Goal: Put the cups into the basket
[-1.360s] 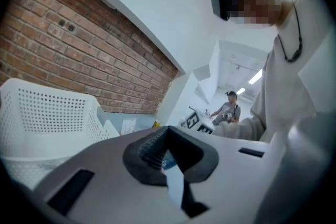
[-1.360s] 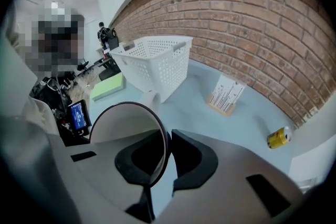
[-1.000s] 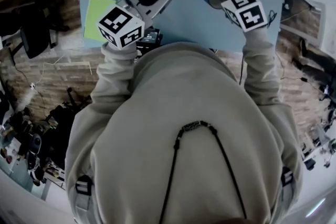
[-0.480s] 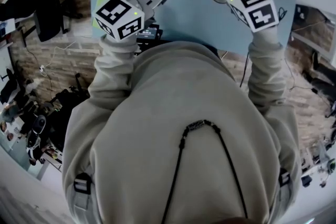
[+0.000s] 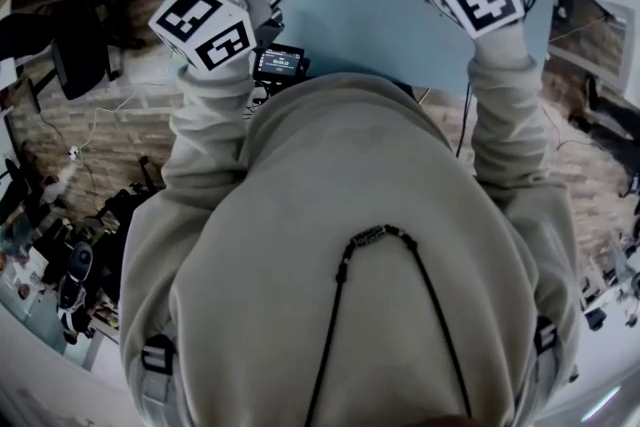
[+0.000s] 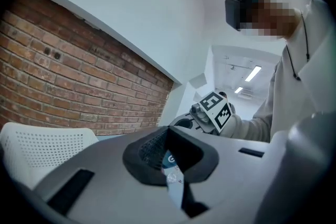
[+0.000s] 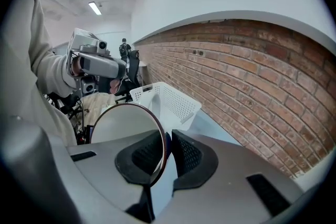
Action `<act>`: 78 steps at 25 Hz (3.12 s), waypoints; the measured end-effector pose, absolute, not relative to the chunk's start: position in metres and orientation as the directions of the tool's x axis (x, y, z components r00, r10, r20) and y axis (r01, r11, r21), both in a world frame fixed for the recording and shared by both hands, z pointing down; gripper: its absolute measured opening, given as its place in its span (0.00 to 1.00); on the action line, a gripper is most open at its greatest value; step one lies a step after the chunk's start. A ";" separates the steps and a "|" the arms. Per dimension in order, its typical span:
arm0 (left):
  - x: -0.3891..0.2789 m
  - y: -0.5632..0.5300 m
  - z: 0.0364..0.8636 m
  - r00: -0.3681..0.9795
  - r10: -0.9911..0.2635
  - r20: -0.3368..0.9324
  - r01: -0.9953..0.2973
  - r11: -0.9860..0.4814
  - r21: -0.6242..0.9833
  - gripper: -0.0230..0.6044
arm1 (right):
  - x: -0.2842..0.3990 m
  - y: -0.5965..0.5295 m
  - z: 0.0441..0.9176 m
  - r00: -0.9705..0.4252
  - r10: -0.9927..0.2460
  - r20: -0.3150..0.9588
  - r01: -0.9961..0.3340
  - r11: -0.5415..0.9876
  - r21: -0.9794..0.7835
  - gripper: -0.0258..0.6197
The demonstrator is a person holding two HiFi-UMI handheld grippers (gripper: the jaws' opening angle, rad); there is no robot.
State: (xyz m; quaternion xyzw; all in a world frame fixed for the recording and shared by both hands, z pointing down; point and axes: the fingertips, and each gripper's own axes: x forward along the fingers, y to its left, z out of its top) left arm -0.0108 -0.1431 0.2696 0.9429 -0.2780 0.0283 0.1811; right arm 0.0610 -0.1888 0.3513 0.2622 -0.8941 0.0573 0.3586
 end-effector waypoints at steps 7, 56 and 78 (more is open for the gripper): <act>-0.067 -0.166 0.262 0.861 -0.496 0.113 -0.504 -0.803 0.318 0.03 | 0.001 -0.200 0.341 -0.568 -0.438 0.696 -0.517 0.849 0.112 0.12; -0.221 -0.286 0.381 0.767 -0.611 0.196 -0.607 -0.592 0.530 0.03 | -0.182 -0.301 0.627 -0.348 0.018 0.937 -0.271 0.955 -0.119 0.12; -0.210 -0.285 0.380 0.791 -0.584 0.182 -0.577 -0.615 0.537 0.03 | -0.185 -0.304 0.646 -0.340 0.000 0.941 -0.260 0.961 -0.094 0.12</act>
